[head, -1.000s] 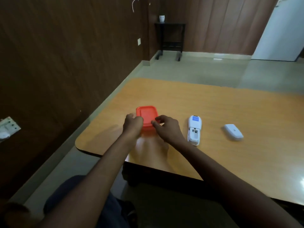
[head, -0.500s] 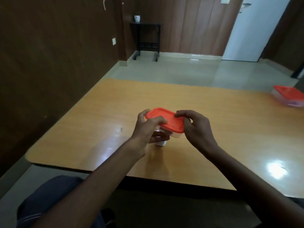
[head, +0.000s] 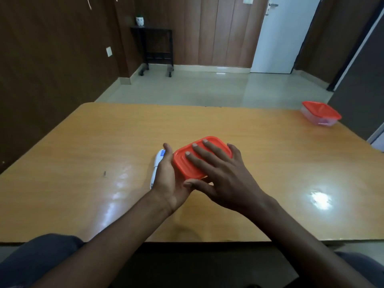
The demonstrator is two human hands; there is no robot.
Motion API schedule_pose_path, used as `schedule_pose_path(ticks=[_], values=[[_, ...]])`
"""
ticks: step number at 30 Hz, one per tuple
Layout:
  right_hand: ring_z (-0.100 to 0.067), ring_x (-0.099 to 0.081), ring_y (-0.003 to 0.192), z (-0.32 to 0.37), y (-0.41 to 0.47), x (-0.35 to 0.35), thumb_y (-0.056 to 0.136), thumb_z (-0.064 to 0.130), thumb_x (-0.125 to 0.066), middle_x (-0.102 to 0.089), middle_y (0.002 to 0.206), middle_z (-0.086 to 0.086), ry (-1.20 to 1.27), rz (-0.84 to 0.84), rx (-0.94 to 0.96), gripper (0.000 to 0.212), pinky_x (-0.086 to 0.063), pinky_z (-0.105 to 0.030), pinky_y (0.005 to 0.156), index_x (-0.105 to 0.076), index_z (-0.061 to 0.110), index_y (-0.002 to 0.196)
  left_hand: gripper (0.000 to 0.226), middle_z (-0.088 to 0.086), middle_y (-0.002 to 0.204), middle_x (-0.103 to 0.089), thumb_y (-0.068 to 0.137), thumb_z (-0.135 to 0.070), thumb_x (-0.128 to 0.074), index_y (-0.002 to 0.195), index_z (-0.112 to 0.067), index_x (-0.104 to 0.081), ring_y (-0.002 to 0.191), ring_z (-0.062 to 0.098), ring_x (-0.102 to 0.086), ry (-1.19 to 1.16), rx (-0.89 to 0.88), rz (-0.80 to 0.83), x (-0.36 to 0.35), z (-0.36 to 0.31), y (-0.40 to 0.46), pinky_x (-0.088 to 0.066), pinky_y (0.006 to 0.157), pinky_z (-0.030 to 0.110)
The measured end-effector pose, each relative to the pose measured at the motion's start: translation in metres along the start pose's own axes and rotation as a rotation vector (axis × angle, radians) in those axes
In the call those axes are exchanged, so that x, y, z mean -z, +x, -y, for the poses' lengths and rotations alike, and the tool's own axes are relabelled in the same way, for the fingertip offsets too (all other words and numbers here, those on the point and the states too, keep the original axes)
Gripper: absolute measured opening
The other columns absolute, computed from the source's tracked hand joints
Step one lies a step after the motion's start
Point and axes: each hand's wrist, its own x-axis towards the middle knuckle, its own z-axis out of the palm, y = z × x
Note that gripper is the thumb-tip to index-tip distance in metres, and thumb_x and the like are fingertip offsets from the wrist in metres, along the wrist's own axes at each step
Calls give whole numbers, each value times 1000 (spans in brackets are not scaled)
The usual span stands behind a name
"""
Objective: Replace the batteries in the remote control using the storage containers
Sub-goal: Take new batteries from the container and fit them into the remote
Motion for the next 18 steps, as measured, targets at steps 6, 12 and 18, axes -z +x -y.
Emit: schedule_pose_path(ticks=[6,12,18], values=[[-31,-37,148,3,0,-11,99,60,-37,-45,158,-4,0,-181,59,67,-39,-64,103,-47,19,151,82,17,127,-71,91,-77,-35,138,-14,-60,110,35,-72,-89,-26,26,-2,6,5,-61,88,49],[-33,-34,149,23,1,-22,101,61,-30,-41,159,-8,80,-163,-26,71,-38,-66,109,-43,15,153,82,16,131,-69,86,-83,-35,134,-24,-64,119,39,-66,-90,-72,3,7,0,9,-47,106,57],[-40,-50,138,34,3,-32,107,42,-35,-57,143,-23,115,-372,39,59,-45,-59,107,-57,-2,139,55,15,124,-71,96,-59,-42,130,-23,-68,106,34,-72,-106,-147,-66,-1,5,6,-58,93,49]])
